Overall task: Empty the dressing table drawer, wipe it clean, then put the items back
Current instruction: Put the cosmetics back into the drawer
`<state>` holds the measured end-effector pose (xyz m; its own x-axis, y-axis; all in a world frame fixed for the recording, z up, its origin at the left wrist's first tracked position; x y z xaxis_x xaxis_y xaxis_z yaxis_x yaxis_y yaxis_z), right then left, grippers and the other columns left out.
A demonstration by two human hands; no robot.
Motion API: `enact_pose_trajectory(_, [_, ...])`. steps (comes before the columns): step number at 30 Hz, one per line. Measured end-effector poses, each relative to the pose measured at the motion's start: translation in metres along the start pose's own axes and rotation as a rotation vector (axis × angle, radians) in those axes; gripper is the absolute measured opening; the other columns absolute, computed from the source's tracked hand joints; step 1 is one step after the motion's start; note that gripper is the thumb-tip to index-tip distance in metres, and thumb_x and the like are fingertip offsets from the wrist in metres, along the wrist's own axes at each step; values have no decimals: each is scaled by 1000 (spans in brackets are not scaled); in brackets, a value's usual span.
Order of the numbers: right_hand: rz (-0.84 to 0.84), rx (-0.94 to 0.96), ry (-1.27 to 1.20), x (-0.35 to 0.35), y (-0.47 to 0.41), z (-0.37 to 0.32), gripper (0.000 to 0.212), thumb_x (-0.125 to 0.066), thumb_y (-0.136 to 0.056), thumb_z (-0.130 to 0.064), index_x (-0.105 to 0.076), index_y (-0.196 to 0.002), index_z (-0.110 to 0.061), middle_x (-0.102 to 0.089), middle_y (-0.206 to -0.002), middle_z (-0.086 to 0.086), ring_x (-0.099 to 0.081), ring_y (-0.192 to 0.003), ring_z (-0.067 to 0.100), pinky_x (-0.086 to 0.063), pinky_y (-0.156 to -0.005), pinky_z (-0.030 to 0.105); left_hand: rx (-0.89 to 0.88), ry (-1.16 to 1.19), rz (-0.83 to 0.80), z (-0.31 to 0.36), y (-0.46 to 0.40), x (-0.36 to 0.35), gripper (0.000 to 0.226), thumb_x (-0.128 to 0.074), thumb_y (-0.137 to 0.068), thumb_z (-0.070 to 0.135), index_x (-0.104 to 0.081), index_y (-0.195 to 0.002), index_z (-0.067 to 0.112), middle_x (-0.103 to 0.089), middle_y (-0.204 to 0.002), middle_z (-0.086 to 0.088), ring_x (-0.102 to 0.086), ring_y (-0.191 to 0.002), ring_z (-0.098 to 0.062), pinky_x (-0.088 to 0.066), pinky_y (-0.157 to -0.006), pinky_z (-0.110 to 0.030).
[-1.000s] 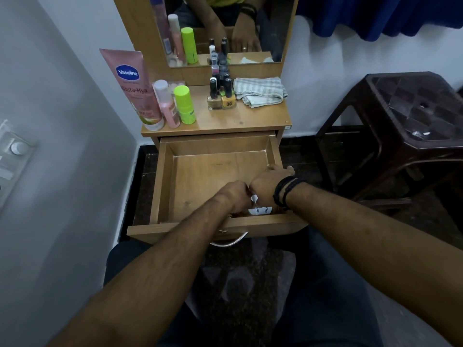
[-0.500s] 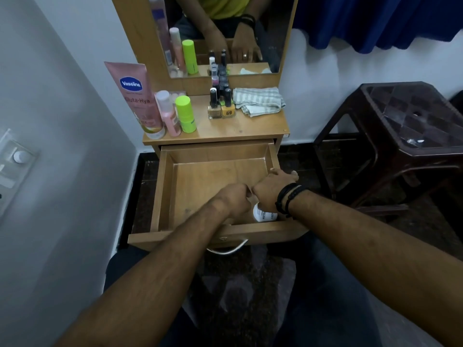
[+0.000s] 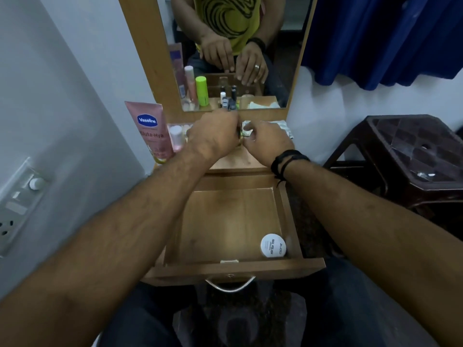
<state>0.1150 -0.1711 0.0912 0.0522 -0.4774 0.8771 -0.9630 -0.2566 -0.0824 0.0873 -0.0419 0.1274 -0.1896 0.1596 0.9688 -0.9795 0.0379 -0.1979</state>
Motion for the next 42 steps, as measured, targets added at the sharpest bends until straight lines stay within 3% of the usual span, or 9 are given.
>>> enact_pose_trajectory(4, [-19, 43, 11, 4, -15, -9, 45, -58, -87, -33, -58, -131, -35, -68, -110, -1, -63, -102, 26, -54, -85, 45, 85, -131, -48, -11, -16, -8, 29, -60, -90, 20, -65, -119, 25, -60, -117, -6, -62, -104, -35, -51, -72, -48])
enact_pose_trajectory(12, [-66, 84, 73, -11, -26, -10, 49, -57, -90, -27, -53, -138, -35, -65, -123, 2, -61, -110, 26, -54, -89, 48, 151, -210, -88, -19, -22, -19, 22, -59, -95, 26, -66, -116, 26, -54, -93, -2, -56, -83, -28, -45, -62, -44])
enact_pose_trajectory(17, [34, 93, 50, -16, -30, -7, 35, -60, -93, -26, -61, -129, -27, -64, -124, 1, -59, -112, 24, -53, -91, 47, 123, -212, -65, -21, -23, -19, 23, -60, -95, 22, -64, -117, 24, -60, -102, -6, -63, -95, -32, -45, -63, -43])
enact_pose_trajectory(27, [100, 201, 50, 10, -16, -12, 16, -62, -91, -14, -71, -103, -13, -70, -105, 5, -61, -97, 23, -48, -81, 33, 70, -141, -11, -15, -4, -4, 19, -60, -95, 24, -60, -113, 20, -61, -99, -7, -58, -86, -30, -46, -64, -40])
enact_pose_trajectory(29, [60, 207, 39, 25, -3, -12, 11, -65, -87, -11, -75, -93, -12, -71, -91, 3, -62, -88, 20, -47, -73, 30, 47, -123, -50, -11, 6, 0, 18, -62, -93, 26, -65, -110, 19, -65, -100, -7, -62, -87, -30, -51, -68, -39])
enact_pose_trajectory(32, [-63, 167, 49, 40, 9, -7, 5, -72, -84, -12, -76, -87, -12, -70, -84, -2, -60, -83, 14, -48, -73, 29, -12, -97, -162, -3, 15, -4, 22, -63, -91, 33, -71, -107, 22, -69, -103, -7, -65, -92, -29, -58, -78, -41])
enact_pose_trajectory(37, [-256, 65, 148, 19, 33, 20, 9, -74, -82, -13, -73, -86, -21, -69, -91, -1, -60, -91, 15, -43, -71, 27, -72, -79, -313, 20, 46, -34, 24, -63, -94, 33, -72, -113, 23, -68, -111, -7, -66, -99, -29, -56, -78, -39])
enact_pose_trajectory(39, [-296, 48, 197, 5, 37, 33, 11, -75, -80, -11, -72, -86, -20, -70, -93, 0, -61, -93, 17, -42, -71, 27, -83, -125, -290, 24, 56, -49, 24, -61, -95, 33, -71, -115, 22, -66, -111, -8, -65, -99, -32, -51, -71, -36])
enact_pose_trajectory(42, [-273, 32, 229, -11, 39, 50, 9, -74, -81, -12, -69, -83, -19, -70, -97, 4, -61, -91, 21, -41, -71, 28, -99, -119, -267, 25, 61, -66, 27, -57, -97, 34, -69, -117, 20, -64, -113, -9, -64, -100, -35, -54, -76, -41])
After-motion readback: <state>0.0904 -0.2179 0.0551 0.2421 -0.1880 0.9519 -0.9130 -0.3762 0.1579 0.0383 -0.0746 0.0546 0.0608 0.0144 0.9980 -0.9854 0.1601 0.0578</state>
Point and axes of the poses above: each hand's wrist, its own y-axis away from the middle knuckle, its own x-axis out of the back of the hand, z = x × y, the point moved 2 cm from there along -y, towards the middle knuckle
